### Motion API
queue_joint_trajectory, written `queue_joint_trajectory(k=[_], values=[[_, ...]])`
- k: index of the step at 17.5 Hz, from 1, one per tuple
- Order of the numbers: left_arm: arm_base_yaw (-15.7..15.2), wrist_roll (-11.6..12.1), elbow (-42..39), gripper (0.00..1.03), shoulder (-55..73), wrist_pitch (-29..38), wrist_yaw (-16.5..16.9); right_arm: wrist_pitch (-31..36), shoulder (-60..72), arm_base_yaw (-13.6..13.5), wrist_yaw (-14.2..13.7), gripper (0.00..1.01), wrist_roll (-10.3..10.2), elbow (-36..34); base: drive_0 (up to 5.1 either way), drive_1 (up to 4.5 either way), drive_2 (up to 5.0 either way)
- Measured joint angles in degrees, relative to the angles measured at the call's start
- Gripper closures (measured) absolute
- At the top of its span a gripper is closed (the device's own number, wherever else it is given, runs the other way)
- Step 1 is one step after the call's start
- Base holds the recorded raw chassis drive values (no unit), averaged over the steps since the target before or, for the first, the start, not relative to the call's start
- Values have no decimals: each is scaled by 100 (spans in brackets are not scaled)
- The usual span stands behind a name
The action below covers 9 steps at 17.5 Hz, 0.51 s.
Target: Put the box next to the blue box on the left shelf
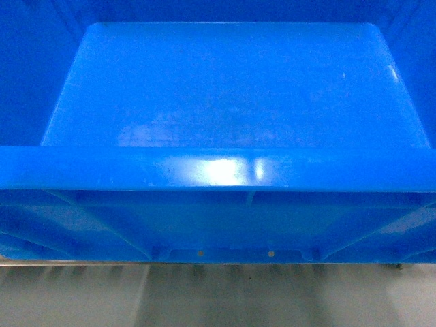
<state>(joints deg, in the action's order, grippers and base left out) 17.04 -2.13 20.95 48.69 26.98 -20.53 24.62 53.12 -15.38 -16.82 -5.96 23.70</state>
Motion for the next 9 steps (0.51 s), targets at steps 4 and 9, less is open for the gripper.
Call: queue_joint_trajectory(k=[4,9], values=[[2,0,0,92,0,-33,0,-28,-2,0,-7,93,0,0,0,0,0],[2,-2,0,92,0,-39,2,-31,0,0,-4,93,0,0,0,0,0]])
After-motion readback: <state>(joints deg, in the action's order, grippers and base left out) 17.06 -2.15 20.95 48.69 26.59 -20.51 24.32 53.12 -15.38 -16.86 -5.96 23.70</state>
